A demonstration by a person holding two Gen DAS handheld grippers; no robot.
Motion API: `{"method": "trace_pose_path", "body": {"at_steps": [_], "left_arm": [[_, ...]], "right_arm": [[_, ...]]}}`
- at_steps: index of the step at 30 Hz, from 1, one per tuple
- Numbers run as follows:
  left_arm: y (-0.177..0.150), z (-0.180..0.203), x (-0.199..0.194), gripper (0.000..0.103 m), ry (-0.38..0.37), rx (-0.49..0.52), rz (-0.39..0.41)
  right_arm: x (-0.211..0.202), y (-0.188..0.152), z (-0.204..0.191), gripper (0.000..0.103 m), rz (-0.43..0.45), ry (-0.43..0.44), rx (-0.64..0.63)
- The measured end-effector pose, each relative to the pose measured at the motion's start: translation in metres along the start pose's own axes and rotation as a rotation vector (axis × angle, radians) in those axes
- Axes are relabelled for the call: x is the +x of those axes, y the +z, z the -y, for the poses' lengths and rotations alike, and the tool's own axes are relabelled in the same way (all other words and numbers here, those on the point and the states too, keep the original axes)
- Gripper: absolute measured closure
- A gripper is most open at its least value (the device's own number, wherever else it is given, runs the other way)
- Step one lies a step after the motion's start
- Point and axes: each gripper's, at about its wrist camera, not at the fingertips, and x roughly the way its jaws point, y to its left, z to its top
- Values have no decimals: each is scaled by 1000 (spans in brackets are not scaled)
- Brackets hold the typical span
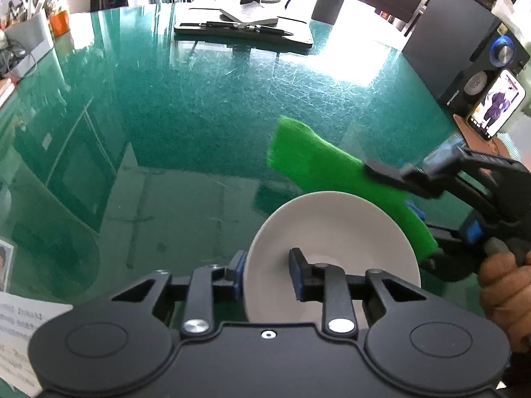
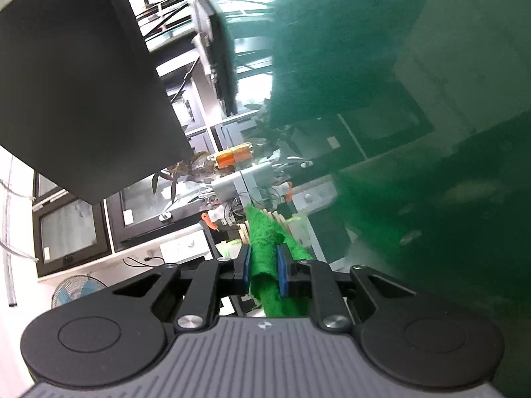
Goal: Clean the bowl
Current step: 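Tilt the bowl with the left tool while the right tool wipes its outer wall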
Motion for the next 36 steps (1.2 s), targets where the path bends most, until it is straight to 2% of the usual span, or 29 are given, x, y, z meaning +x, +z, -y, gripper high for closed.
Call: {"method": "trace_pose_path", "body": {"at_steps": [4,10,17,20,28,36], "left_arm": [[-3,-5,-1,79,-23,-44,5],[-1,-2,2,79,-27,-34,11],[-2,3,1,78,-4,-15,7],[-1,5,1,77,0,-12,5],[-1,5,1,76,-4,-2,5],[1,9,2,75,12,28,-2]], "right_arm": [[-21,-6,-2,86,9,10,-16],[-55,-24,10,86,0,-4,22],[-25,-6,11,86,37,13,46],[-14,-5,7,86,38,3,20],[-52,-23,9,86,14,13,21],[-19,-4,12,86,45,4,30]]}}
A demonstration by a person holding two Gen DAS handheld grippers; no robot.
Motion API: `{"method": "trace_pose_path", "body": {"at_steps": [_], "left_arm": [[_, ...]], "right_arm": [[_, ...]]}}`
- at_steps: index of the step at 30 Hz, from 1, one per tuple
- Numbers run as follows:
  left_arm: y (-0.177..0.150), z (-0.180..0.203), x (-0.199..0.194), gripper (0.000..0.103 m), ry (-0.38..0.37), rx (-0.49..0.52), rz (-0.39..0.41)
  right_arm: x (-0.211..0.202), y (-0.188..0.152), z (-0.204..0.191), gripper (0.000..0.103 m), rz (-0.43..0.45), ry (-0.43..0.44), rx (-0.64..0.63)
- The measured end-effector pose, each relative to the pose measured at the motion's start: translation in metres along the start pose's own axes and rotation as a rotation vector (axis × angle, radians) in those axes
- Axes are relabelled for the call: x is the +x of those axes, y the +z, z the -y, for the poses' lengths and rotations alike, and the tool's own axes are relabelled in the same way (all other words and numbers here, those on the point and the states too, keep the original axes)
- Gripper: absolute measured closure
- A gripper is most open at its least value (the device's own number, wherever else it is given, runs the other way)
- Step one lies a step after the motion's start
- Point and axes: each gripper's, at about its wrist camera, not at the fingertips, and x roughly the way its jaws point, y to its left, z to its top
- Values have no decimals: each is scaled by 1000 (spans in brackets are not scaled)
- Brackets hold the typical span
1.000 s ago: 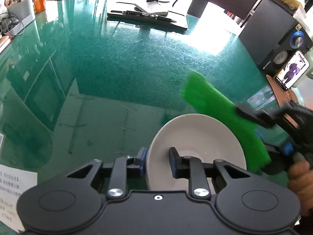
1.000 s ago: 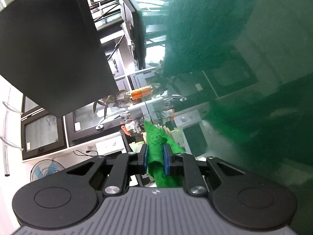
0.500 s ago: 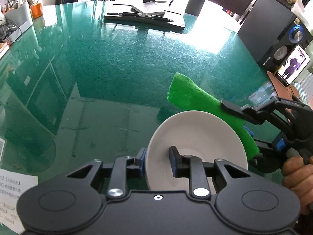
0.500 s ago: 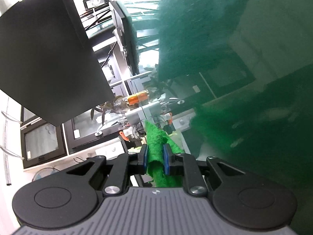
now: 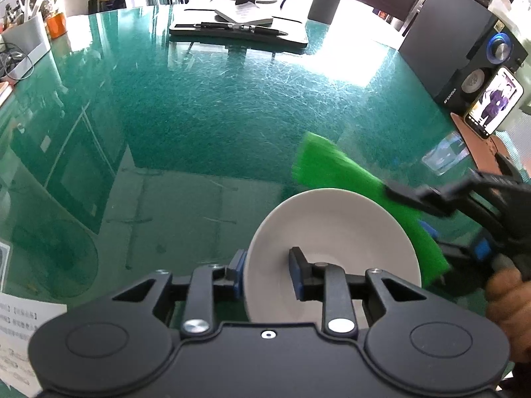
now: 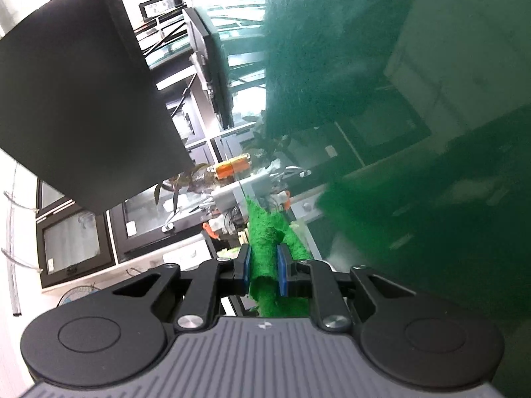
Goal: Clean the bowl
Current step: 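Tilt the bowl with the left tool while the right tool wipes its outer wall, then hold the bowl with the left tool while the right tool rubs the cloth along the rim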
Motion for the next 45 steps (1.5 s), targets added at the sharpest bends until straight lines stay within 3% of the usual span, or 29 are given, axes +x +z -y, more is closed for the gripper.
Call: {"method": "trace_pose_path", "body": {"at_steps": [10,19,45], "left_arm": [[-1,0,1,73,-3,4,2],[0,2,0,73,7,8,-7],[-3,4,-1,68,22,11,5]], "right_arm": [[-39,-19,7,86,-38,28,20],[-21,-9,-3,86,-23,31,-3],[-31,-13,1,86,-38,24,8]]}}
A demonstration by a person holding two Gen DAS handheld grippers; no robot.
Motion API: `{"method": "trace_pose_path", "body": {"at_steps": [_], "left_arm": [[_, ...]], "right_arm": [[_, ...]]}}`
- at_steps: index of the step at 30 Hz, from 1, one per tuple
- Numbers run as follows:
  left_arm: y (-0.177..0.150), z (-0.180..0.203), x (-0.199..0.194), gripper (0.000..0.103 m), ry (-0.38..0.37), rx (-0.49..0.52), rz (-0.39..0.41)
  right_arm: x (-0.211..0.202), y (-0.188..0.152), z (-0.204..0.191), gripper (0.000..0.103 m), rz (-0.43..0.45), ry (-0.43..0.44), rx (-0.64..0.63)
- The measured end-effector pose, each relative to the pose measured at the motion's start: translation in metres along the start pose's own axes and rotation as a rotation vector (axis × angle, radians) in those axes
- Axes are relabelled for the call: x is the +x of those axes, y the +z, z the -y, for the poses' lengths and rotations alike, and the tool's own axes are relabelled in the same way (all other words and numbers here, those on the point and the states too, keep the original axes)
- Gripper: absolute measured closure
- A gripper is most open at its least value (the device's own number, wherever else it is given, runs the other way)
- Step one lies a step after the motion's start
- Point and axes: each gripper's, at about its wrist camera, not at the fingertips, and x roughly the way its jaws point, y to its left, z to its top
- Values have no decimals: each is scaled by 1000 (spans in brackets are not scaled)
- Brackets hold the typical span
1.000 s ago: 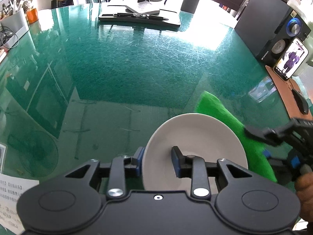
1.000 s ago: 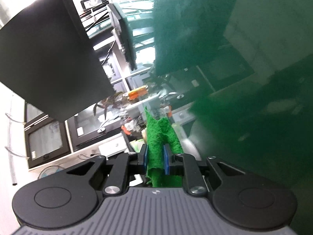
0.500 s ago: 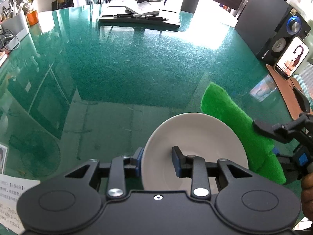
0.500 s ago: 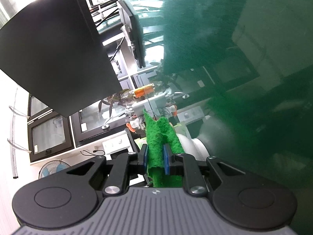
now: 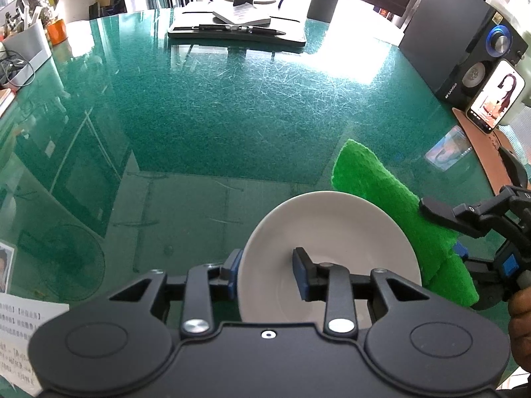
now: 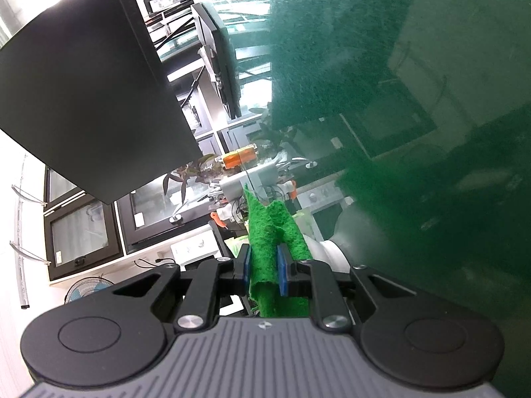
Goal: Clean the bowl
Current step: 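Hold the bowl with the left tool while the right tool rubs the cloth along the rim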
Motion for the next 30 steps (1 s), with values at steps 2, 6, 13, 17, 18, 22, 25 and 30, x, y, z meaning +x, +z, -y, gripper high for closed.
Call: {"method": "trace_pose_path", "body": {"at_steps": [2,6,13,17,18,22,25,30], "left_arm": [[0,0,0,67,-3,-4,-1],[0,2,1,67,-1,5,-4],[-1,3,0,66,0,5,-1],[-1,2,0,63,-8,7,-2],[-2,2,0,63,-9,7,-1],[-2,2,1,63,-12,11,2],[-2,4,1,62,-9,14,2],[-1,5,1,62,-4,19,-1]], "right_arm": [[-1,-1,0,86,-17,-8,-4],[3,2,3,86,-16,3,24],[28,13,0,86,-7,23,24],[12,9,4,86,-15,-2,6],[7,6,7,86,-20,-13,10],[-10,-6,20,86,-45,-40,36],[-2,0,15,85,-23,-44,29],[24,12,1,85,-19,-16,-5]]}}
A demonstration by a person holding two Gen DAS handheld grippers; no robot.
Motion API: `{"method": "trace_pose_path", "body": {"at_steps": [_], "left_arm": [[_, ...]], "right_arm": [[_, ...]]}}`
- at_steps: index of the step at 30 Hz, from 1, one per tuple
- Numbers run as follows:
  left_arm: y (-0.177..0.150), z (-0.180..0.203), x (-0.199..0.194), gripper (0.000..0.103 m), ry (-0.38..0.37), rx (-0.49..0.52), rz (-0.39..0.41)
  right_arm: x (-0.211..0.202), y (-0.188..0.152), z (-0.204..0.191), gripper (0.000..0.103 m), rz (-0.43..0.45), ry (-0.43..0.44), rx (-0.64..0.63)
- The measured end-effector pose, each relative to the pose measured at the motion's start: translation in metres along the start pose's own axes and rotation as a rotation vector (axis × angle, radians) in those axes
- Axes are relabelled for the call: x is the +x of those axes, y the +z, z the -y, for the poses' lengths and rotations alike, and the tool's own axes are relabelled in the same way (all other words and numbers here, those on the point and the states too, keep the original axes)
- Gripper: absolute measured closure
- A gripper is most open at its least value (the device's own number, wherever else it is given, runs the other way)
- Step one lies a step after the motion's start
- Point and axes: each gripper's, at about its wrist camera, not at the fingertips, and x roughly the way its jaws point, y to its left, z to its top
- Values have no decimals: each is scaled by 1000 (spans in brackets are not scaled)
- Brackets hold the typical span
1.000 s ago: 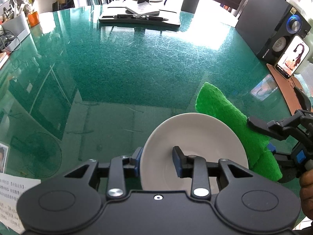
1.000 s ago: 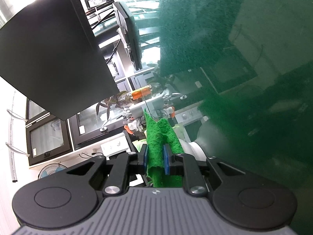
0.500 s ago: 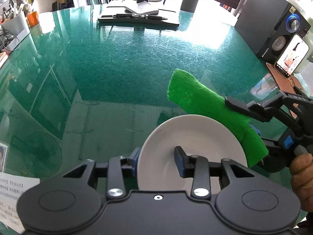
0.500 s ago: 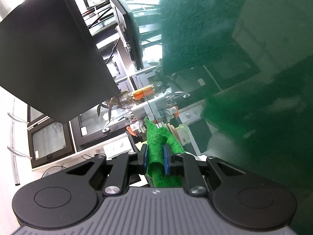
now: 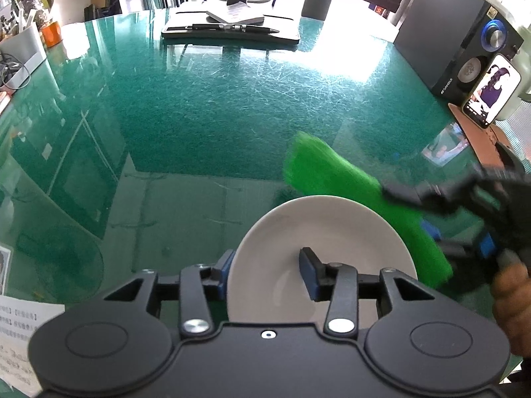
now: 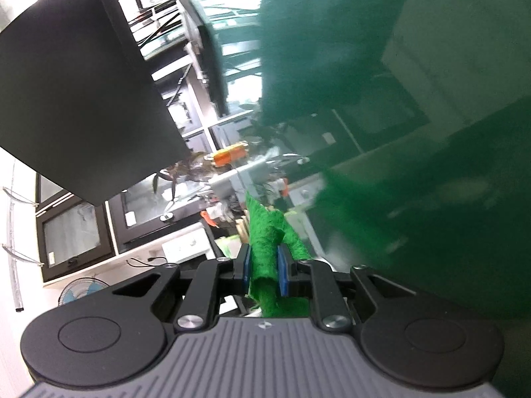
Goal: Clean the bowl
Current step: 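Hold the bowl with the left tool while the right tool rubs the cloth along the rim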
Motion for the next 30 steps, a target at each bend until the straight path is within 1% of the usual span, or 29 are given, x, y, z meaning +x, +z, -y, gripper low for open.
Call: {"method": "trace_pose_path", "body": {"at_steps": [3,7,10,13,17,21,24,30], "left_arm": [[0,2,0,59,0,3,0],[-2,4,0,58,-4,10,3],[-2,5,0,58,-7,14,6],[-2,7,0,57,-7,20,5],[-1,7,2,56,-6,25,6],[-1,7,2,55,-4,26,5],[-1,7,2,53,-4,29,4],[-2,8,3,53,-6,36,7]], "right_arm": [[6,0,-7,85,-6,-9,-39],[-15,-7,-3,85,-9,-16,-36],[-32,-16,2,85,-26,-44,-27],[-34,-21,6,85,-23,-56,-10],[-18,-10,-1,85,5,-33,-23],[16,1,-13,85,-18,-26,-50],[21,2,-15,85,-25,-28,-62],[-20,-10,-5,85,-16,-38,-37]]}}
